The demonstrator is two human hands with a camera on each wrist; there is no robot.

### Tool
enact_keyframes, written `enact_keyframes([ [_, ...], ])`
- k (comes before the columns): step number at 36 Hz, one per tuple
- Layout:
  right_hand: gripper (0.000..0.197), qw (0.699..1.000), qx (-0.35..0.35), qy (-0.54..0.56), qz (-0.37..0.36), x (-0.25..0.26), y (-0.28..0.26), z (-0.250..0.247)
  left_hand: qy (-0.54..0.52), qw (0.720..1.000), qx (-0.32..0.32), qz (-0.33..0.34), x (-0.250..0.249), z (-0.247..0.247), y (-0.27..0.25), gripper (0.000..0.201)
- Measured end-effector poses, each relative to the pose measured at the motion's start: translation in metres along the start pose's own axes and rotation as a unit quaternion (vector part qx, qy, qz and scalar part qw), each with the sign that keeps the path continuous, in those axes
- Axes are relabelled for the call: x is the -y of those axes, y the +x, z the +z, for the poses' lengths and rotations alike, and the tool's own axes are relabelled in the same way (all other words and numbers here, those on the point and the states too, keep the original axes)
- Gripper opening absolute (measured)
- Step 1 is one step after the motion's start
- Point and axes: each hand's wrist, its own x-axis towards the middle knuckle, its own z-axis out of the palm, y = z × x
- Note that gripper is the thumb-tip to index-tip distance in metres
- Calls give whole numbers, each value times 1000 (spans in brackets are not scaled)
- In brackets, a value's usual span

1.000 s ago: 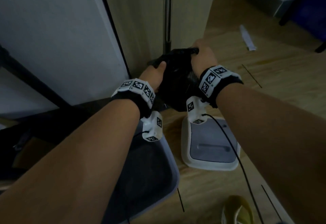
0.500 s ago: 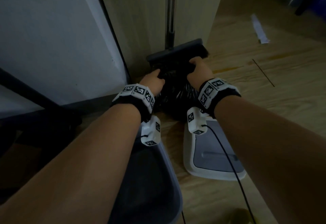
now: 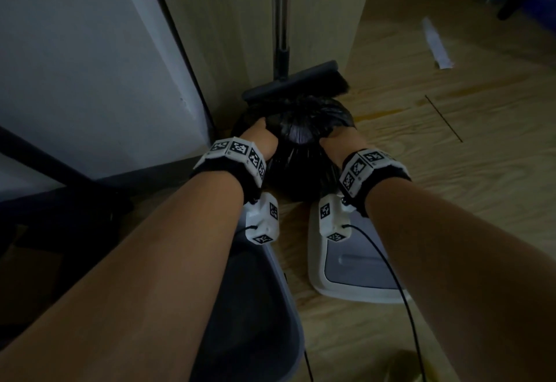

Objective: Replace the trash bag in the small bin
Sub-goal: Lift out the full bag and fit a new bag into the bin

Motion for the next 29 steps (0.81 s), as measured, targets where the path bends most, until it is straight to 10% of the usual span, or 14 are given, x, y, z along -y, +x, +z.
enact_keyframes([
  [9, 10, 1000, 16, 16, -2, -2, 4, 15, 53, 998, 43, 13, -4, -12, -13, 76],
  [29, 53, 998, 2, 57, -18, 36, -79, 0, 78, 993, -50, 71, 13, -52, -120, 57],
])
